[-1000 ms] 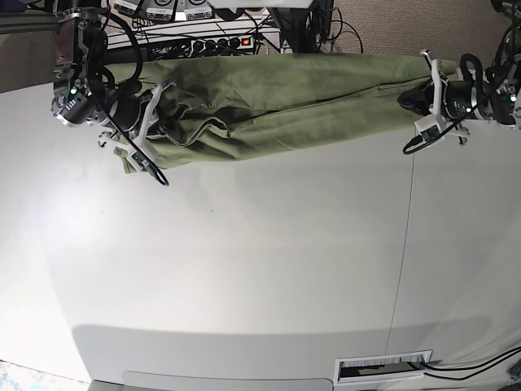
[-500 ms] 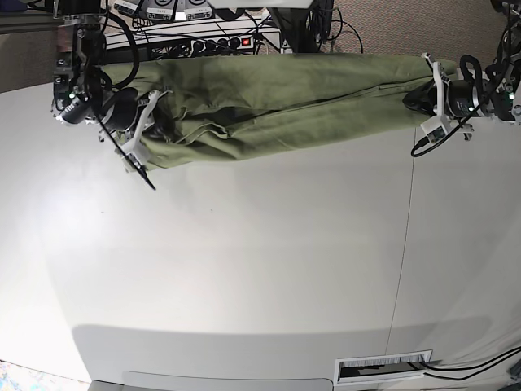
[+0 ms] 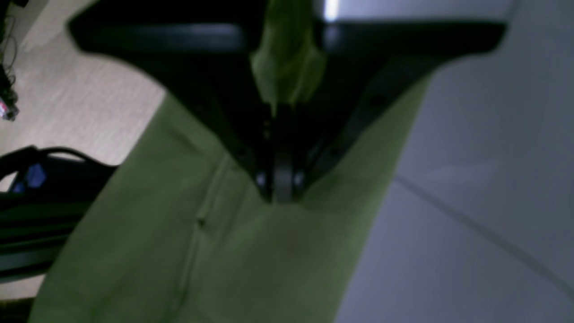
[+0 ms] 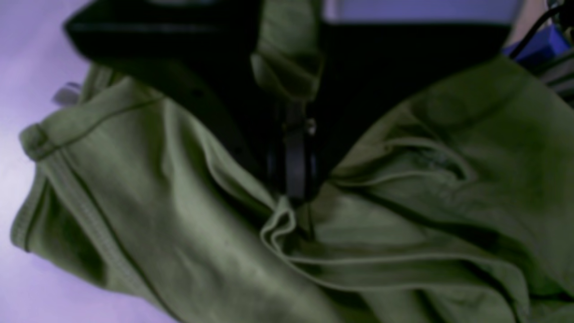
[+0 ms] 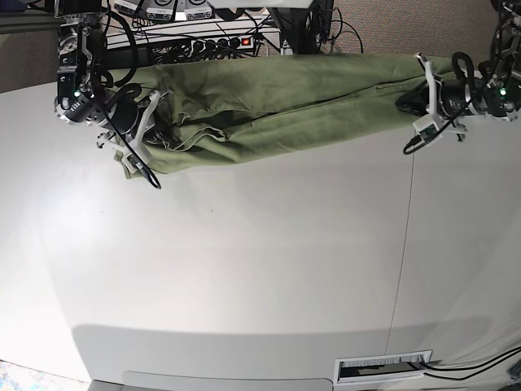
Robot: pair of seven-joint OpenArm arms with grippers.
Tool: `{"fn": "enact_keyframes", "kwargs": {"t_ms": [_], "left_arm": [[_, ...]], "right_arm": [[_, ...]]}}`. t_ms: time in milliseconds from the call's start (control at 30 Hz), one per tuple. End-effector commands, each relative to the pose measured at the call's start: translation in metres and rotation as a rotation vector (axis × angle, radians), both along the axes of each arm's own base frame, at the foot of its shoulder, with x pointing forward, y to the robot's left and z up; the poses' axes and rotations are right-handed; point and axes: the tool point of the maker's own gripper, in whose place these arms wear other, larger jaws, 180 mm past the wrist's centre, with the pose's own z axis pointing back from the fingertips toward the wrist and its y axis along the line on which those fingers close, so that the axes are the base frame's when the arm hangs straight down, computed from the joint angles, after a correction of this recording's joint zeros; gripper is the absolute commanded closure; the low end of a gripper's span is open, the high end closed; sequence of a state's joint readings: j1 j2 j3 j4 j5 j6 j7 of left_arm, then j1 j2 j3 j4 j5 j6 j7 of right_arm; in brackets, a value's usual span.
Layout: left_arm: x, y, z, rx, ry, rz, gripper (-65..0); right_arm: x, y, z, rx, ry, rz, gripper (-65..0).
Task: Fold the T-shirt properly
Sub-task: 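Stretch the folded shirt strip taut between both grippers and lower it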
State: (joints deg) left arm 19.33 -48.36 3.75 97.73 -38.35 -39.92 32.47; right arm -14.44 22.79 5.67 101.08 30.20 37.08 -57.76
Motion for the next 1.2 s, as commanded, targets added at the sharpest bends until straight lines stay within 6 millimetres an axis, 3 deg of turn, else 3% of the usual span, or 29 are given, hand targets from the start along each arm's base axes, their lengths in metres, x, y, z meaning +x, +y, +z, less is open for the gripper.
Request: {"fn": "enact_keyframes", "kwargs": {"t_ms": [0, 333, 567, 700, 900, 1167], "left_arm": [[0.009, 0.001, 0.008, -0.007, -0.035, -0.001, 0.0], [0.051, 0.002, 0.027, 0.005, -0.171, 0.026, 0.0], [0.066, 0.004, 0.035, 0.006, -0.208, 0.033, 0.0], [0.057, 0.009, 0.025, 0.020, -0.115, 0.050, 0.0], [0.023, -0.011, 0.029, -0.105, 0.119, 0.030, 0.0], [0.019, -0.019, 0.035, -0.112, 0.112, -0.002, 0.0]], "right_arm": [[0.007, -0.008, 0.005, -0.029, -0.026, -0.007, 0.0], [0.043, -0.021, 0.015, -0.064, -0.113, -0.036, 0.0], [0.073, -0.035, 0.012, -0.033, -0.125, -0.098, 0.0], [0.079, -0.038, 0.011, -0.032, -0.117, -0.111, 0.0], [0.078, -0.038, 0.010, -0.031, -0.116, -0.112, 0.0], [0.078, -0.038, 0.010, -0.032, -0.112, -0.111, 0.0]]}}
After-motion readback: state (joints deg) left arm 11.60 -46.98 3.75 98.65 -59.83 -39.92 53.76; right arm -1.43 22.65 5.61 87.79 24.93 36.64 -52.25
